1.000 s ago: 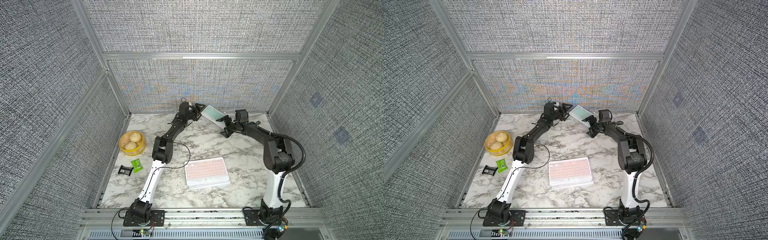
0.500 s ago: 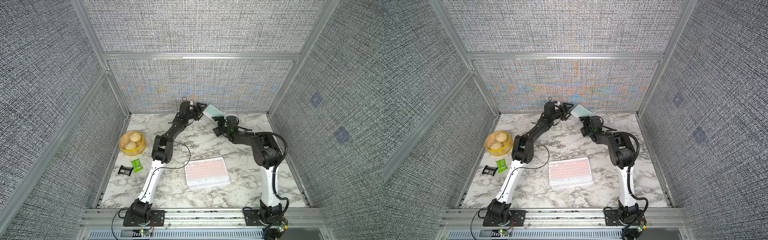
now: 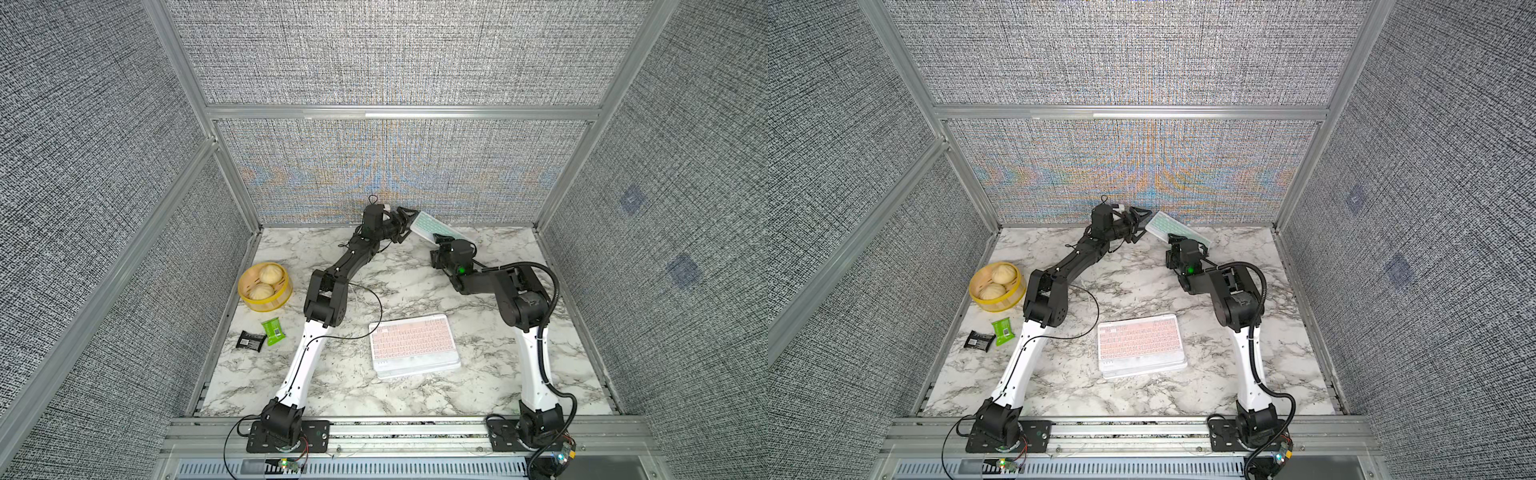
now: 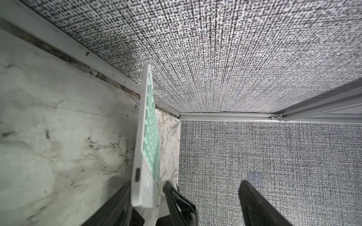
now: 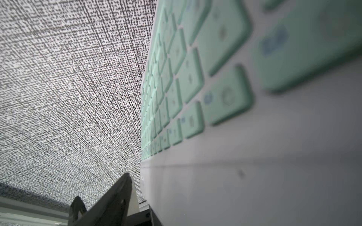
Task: Stack the numeric keypads
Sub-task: Pick up the numeric keypad from the center of the board.
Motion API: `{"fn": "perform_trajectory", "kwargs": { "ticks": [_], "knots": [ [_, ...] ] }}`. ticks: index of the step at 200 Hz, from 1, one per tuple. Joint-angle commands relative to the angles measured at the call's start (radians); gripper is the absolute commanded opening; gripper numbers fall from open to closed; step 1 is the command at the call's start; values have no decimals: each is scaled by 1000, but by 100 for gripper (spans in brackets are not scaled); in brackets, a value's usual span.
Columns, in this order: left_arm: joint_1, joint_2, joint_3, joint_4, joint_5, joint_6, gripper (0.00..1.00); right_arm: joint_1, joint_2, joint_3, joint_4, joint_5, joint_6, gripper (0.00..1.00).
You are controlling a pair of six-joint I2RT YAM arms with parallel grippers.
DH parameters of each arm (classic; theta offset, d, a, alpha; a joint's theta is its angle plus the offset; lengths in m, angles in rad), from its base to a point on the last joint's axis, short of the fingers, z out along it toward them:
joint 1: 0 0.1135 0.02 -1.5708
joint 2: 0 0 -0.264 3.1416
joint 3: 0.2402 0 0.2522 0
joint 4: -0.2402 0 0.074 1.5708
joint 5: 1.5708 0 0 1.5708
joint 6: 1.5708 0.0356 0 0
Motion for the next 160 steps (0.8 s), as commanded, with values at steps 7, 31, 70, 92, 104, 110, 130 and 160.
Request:
{"fn": "perform_trajectory", "kwargs": {
  "ticks": [7,31,70,92,104,110,130,160],
  "knots": [
    [-8,-22,-2,10,15,-1,84,-12,12,0,68,61,63,60],
    [-9,-25,-2,4,15,0,84,-21,12,-11,69,75,80,52],
    [-10,-27,-2,3,21,-10,83,-30,18,-20,109,85,112,39],
    [-10,-33,-2,-9,25,-2,83,-43,17,-18,123,79,110,31],
    [-10,-39,-2,-20,30,5,83,-49,12,-18,127,77,107,27],
    [-10,-42,-3,-25,33,8,83,-51,8,-18,127,77,104,26],
    [-10,-54,-15,-33,47,14,83,-57,-5,-20,124,75,87,23],
    [1,-92,-50,-35,73,41,83,-63,-25,-36,143,54,79,18]
  ]
}}
